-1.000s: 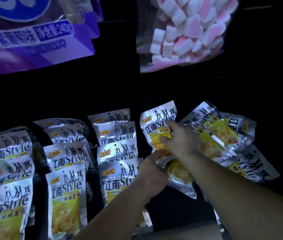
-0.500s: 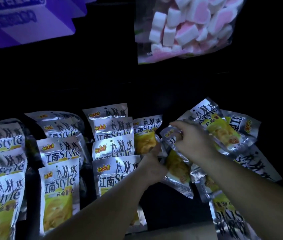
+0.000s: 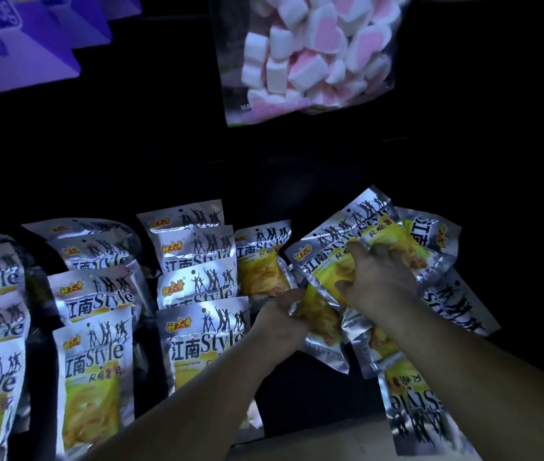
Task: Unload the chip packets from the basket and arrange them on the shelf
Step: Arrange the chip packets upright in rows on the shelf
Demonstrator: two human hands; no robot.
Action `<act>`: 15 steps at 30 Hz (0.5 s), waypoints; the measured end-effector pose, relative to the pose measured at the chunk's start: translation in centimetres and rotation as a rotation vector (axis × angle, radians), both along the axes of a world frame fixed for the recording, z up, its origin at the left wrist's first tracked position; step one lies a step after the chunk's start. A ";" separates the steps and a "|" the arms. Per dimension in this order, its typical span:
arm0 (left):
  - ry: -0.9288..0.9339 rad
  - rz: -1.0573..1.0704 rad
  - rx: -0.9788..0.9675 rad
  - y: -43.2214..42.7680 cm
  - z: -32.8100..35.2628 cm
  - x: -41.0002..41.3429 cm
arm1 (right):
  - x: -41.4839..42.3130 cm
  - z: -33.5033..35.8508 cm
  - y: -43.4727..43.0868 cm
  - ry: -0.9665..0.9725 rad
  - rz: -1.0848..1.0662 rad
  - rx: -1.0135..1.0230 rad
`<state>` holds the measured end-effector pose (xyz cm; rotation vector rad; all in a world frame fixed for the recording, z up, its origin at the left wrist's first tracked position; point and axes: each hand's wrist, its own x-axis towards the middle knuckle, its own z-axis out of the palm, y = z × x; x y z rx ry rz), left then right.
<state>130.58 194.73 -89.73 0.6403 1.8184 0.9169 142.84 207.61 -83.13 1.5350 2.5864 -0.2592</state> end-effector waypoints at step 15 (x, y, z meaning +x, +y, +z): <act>0.131 -0.174 -0.140 2.6 -0.6 1.2 | 3.2 -0.6 -0.5 0.219 0.082 0.065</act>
